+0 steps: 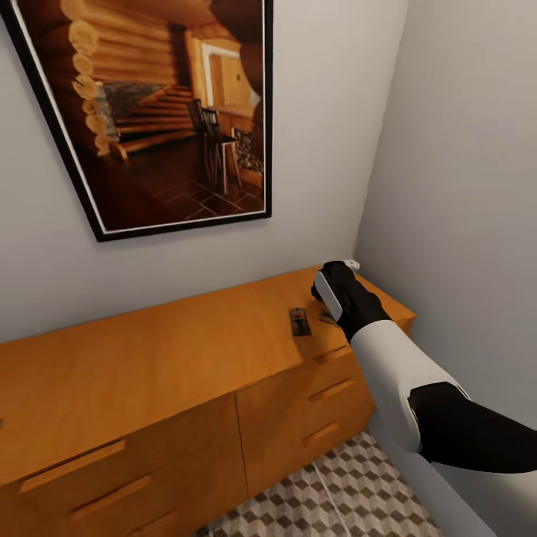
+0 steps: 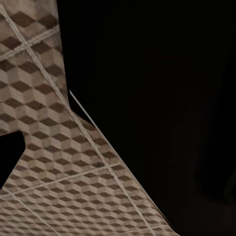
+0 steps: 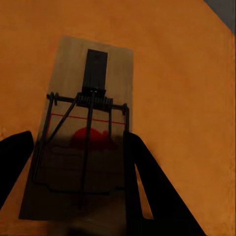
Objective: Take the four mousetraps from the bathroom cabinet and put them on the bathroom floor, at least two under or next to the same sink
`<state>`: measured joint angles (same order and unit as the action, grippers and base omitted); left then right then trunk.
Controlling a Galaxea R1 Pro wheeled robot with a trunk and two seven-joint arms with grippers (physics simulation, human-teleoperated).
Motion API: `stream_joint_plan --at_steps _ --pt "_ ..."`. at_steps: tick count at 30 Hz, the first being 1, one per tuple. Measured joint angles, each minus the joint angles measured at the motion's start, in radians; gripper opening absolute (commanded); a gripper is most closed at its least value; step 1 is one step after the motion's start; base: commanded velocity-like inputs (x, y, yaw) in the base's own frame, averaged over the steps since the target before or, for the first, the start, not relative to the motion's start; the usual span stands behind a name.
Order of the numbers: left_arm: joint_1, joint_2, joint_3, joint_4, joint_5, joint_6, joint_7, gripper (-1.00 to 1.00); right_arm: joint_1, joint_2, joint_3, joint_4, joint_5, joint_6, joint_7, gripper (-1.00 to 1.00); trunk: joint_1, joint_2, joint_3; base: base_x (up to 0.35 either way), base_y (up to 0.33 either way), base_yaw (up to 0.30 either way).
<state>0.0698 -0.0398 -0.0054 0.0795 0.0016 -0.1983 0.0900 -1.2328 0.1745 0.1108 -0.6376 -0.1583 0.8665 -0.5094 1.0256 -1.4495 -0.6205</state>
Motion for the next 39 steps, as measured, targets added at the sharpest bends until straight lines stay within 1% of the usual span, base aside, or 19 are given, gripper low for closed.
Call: stream_joint_plan --at_steps 20,39 --pt "0.005 -0.001 0.000 0.000 0.000 0.000 0.000 1.00 0.000 0.000 0.001 0.004 0.000 -0.002 0.000 -1.00 0.000 0.000 0.000 -0.334 -0.065 0.000" --pt "0.006 -0.001 0.000 0.000 0.000 0.000 -0.001 1.00 0.000 0.000 0.001 0.009 -0.001 -0.003 0.001 -1.00 0.000 0.000 0.000 -0.336 -0.108 0.000"
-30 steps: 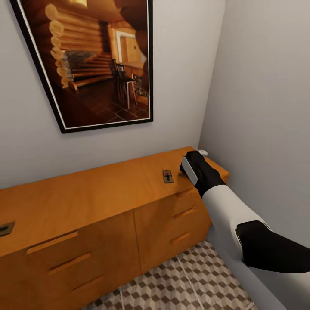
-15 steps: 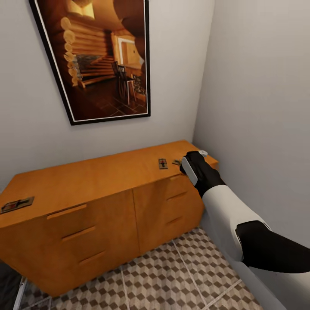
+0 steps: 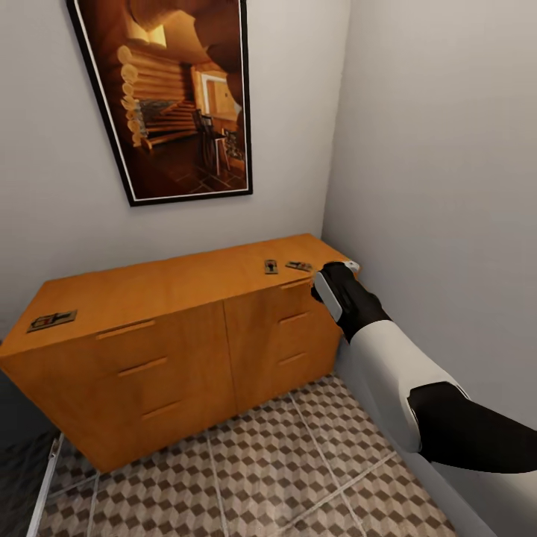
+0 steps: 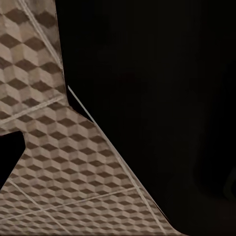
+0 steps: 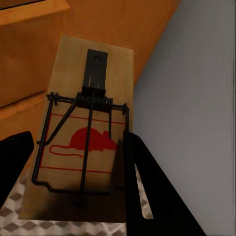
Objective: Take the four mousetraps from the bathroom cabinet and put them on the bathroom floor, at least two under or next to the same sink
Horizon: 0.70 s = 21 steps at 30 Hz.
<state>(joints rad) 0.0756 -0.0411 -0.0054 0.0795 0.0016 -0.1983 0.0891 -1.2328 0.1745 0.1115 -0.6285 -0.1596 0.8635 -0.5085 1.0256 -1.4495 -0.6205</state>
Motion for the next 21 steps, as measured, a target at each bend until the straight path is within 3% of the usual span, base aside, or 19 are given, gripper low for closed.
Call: stream_joint_plan --at_steps 12,21 --pt "0.000 0.000 0.000 0.000 0.000 0.000 -0.001 1.00 0.000 0.000 0.001 0.000 0.000 0.000 0.000 -1.00 0.000 0.000 0.000 -0.322 -0.116 0.000" --pt "0.000 0.002 0.000 -0.002 -0.001 -0.005 -0.001 1.00 0.002 0.000 0.001 0.010 0.001 -0.005 0.006 -1.00 -0.001 0.000 0.000 -0.066 -0.021 0.000"
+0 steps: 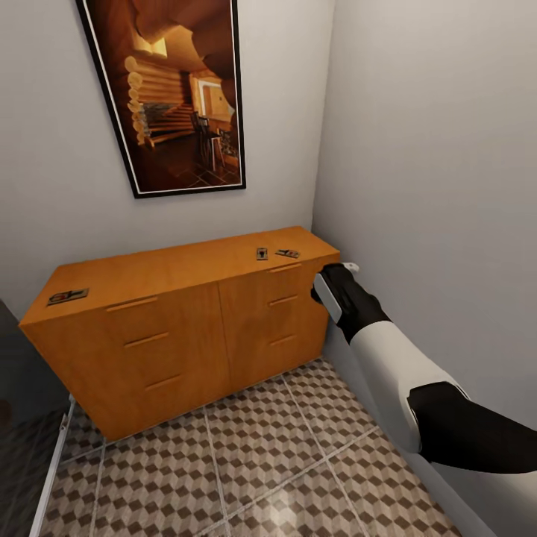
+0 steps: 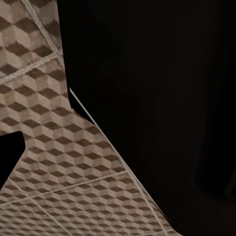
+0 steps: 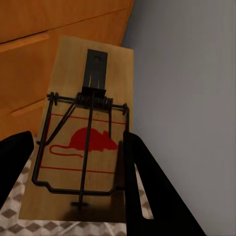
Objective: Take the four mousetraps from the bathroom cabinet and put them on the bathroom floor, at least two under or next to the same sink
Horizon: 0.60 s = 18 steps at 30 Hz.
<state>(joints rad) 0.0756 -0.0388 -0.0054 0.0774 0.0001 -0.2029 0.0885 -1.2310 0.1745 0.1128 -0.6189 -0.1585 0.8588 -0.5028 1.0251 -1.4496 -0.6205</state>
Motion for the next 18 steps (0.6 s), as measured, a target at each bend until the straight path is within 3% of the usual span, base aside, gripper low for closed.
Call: stream_joint_plan --at_steps 4,7,10,13,18 --pt "0.000 0.001 0.001 -0.002 0.000 -0.004 0.000 1.00 0.003 0.000 0.000 0.024 0.000 -0.009 0.002 -1.00 0.000 0.000 0.000 -0.006 -0.002 0.000" --pt "0.000 0.003 0.003 -0.004 -0.001 -0.007 0.001 1.00 0.007 0.000 0.000 0.082 0.000 -0.058 0.005 -1.00 0.000 0.000 0.000 -0.002 -0.001 0.000" --pt "0.000 0.009 0.007 -0.006 0.000 -0.008 0.002 1.00 0.011 0.000 0.000 0.155 0.001 -0.153 0.007 -1.00 0.000 0.000 0.000 0.000 0.000 0.000" --pt "0.000 0.019 0.009 -0.018 0.000 -0.013 0.003 1.00 0.015 0.000 -0.002 0.277 0.003 -0.303 0.024 -1.00 0.000 0.000 0.000 0.000 0.000 0.000" --pt "0.000 0.037 0.010 -0.050 0.001 -0.069 0.004 1.00 0.019 0.000 -0.004 0.504 0.007 -0.549 0.112 -1.00 0.000 0.000 0.000 0.000 0.000 0.000"
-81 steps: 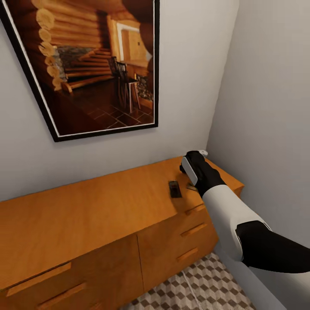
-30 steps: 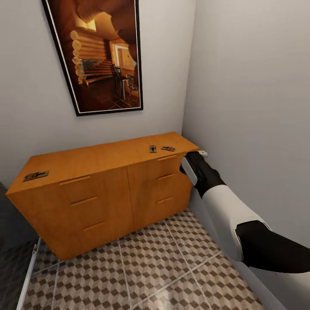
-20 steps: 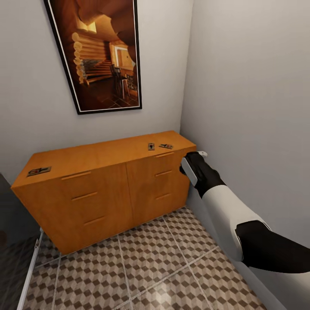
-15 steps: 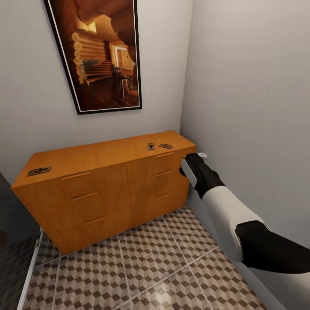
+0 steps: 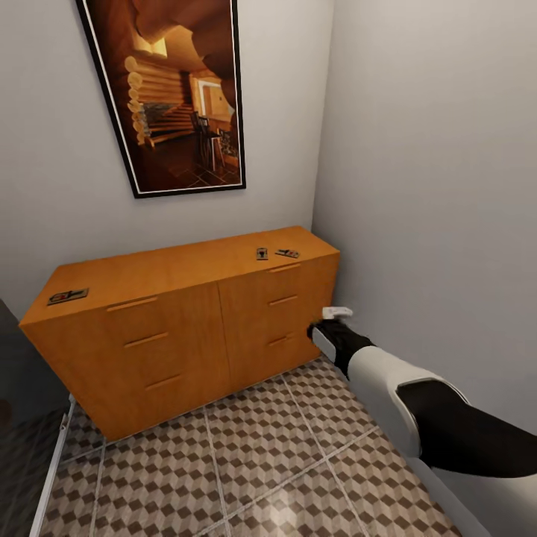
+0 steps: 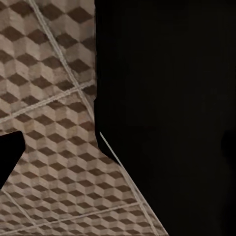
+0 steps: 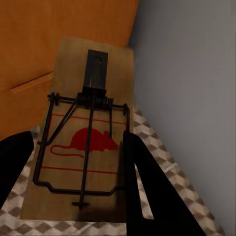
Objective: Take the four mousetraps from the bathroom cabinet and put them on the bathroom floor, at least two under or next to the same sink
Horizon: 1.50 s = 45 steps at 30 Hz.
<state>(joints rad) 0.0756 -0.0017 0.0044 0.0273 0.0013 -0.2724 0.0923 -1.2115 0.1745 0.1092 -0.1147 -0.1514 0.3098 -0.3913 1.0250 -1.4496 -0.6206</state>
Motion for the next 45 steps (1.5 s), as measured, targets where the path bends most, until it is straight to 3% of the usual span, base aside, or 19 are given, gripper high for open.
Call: stream_joint_plan --at_steps 2,4,6,10,12,20,26,29,32,35,39,42,45 --pt "0.000 0.006 0.000 -0.008 0.000 -0.037 0.001 1.00 0.030 0.000 -0.001 0.051 0.007 -0.118 0.044 -1.00 0.000 0.000 0.000 0.000 0.000 0.000" --pt "0.000 0.009 0.001 -0.012 0.000 -0.068 0.003 1.00 0.108 0.000 -0.004 0.075 0.027 -0.214 0.070 -1.00 0.000 0.000 0.000 0.000 0.000 0.000" --pt "0.000 0.011 0.001 -0.015 0.000 -0.089 0.005 1.00 0.228 0.000 -0.001 0.086 0.082 -0.298 0.086 -1.00 0.000 0.000 0.000 0.000 0.000 0.000" --pt "0.000 0.012 0.002 -0.018 -0.001 -0.099 0.006 1.00 0.314 0.000 0.003 0.091 0.173 -0.402 0.097 -1.00 0.000 0.000 0.000 0.000 0.000 0.000" --pt "-0.001 0.013 0.003 -0.026 -0.001 -0.103 0.007 1.00 0.396 0.000 0.001 0.094 0.209 -0.497 0.103 -1.00 0.000 0.000 0.000 0.000 0.000 0.000" --pt "-0.003 0.023 0.004 -0.121 0.000 -0.103 0.011 1.00 0.628 0.000 0.003 0.095 0.236 -0.727 0.126 -1.00 0.000 0.000 0.000 0.000 0.000 0.000" --pt "-0.003 0.017 0.006 -0.203 0.000 -0.099 0.018 1.00 0.720 0.000 0.006 0.096 0.239 -0.823 0.145 -1.00 0.000 0.000 0.000 0.000 0.000 0.000" --pt "-0.003 0.002 0.006 -0.266 0.000 -0.085 0.049 1.00 0.764 0.000 0.006 0.097 0.240 -0.856 0.148 -1.00 0.000 0.000 0.000 0.000 0.000 0.000" --pt "-0.004 -0.016 0.006 -0.343 -0.001 -0.036 0.103 1.00 0.800 0.000 0.007 0.097 0.240 -0.899 0.150 -1.00 0.000 0.000 0.000 0.000 0.000 0.000" --pt "-0.005 -0.033 0.005 -0.457 -0.003 0.082 0.153 1.00 0.831 0.000 0.009 0.097 0.251 -0.984 0.149 -1.00 0.000 0.000 0.000 0.000 0.000 0.000" --pt "-0.009 -0.040 0.005 -0.607 -0.003 0.223 0.173 1.00 0.848 0.000 0.009 0.098 0.260 -1.109 0.144 -1.00 0.000 0.000 0.000 0.000 0.000 0.000" --pt "-0.012 -0.043 0.005 -0.701 -0.004 0.286 0.180 1.00 0.853 0.000 0.008 0.097 0.262 -1.159 0.140 -1.00 0.000 0.000 0.000 0.000 0.000 0.000" --pt "-0.013 -0.055 0.005 -0.747 -0.005 0.308 0.181 1.00 0.854 0.000 0.008 0.097 0.263 -1.174 0.139 -1.00 0.000 0.000 0.000 0.000 0.000 0.000"
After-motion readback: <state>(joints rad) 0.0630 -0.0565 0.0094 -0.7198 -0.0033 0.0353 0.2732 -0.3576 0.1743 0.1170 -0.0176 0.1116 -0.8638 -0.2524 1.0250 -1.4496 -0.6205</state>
